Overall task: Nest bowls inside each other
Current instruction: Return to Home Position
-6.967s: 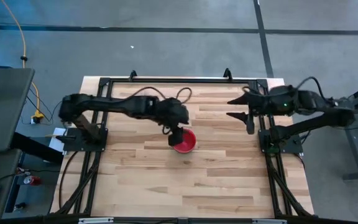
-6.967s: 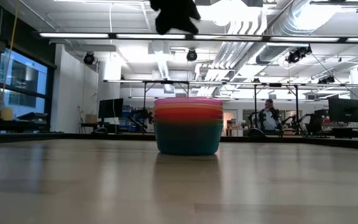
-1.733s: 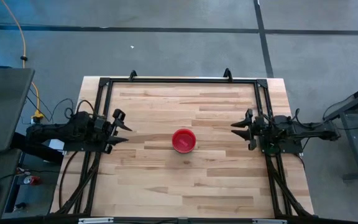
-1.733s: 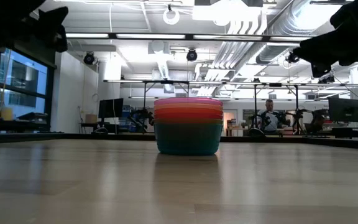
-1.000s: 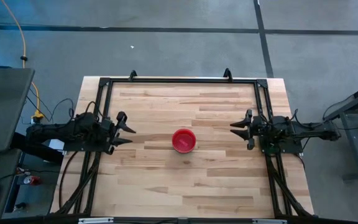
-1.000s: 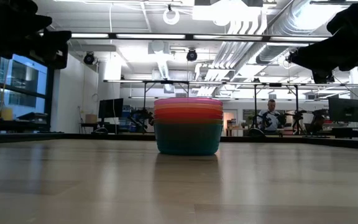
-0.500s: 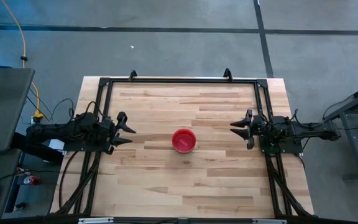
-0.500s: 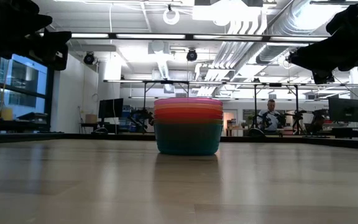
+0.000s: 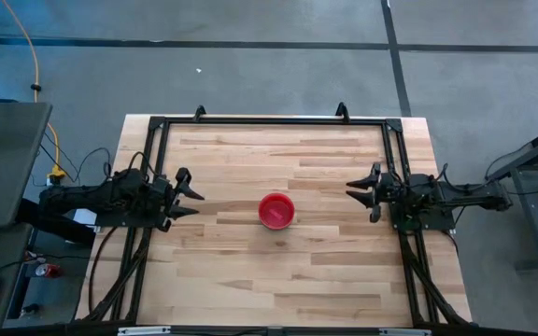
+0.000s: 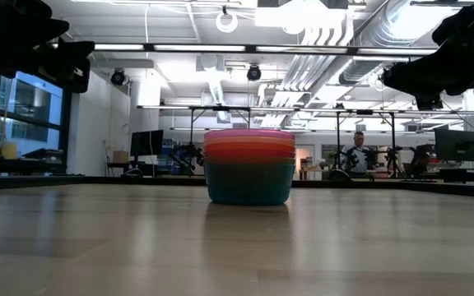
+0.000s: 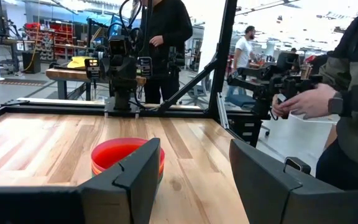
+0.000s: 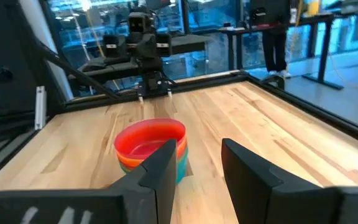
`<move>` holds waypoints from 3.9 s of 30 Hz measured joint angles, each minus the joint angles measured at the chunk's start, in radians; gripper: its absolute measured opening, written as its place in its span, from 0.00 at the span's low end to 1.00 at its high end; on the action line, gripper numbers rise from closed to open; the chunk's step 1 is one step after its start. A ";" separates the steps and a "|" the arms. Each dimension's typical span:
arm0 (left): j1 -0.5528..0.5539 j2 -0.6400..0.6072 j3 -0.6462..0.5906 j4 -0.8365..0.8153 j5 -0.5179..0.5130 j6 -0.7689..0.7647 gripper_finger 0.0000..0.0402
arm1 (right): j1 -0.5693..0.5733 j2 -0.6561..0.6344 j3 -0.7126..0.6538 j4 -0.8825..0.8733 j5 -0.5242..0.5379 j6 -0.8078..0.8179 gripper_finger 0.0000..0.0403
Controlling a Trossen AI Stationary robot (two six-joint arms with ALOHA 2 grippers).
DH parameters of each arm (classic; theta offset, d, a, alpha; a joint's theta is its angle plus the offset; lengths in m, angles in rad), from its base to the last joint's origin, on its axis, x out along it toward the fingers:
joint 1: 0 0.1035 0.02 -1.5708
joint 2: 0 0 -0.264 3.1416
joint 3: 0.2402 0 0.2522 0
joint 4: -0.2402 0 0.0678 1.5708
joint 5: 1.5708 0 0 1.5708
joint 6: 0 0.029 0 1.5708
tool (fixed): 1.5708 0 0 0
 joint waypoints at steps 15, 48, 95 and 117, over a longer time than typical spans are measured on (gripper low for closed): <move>-0.001 0.000 0.000 0.000 0.000 0.000 0.46 | 0.000 -0.003 0.041 -0.079 0.069 -0.043 0.29; 0.000 0.000 0.000 0.000 0.000 0.000 0.46 | 0.000 -0.002 0.016 -0.048 -0.054 -0.033 0.29; 0.000 0.000 0.000 0.000 0.000 0.000 0.46 | 0.000 0.008 -0.046 0.110 -0.237 -0.180 0.29; 0.000 0.000 0.000 0.000 0.000 0.000 0.46 | 0.000 0.008 -0.046 0.110 -0.237 -0.181 0.29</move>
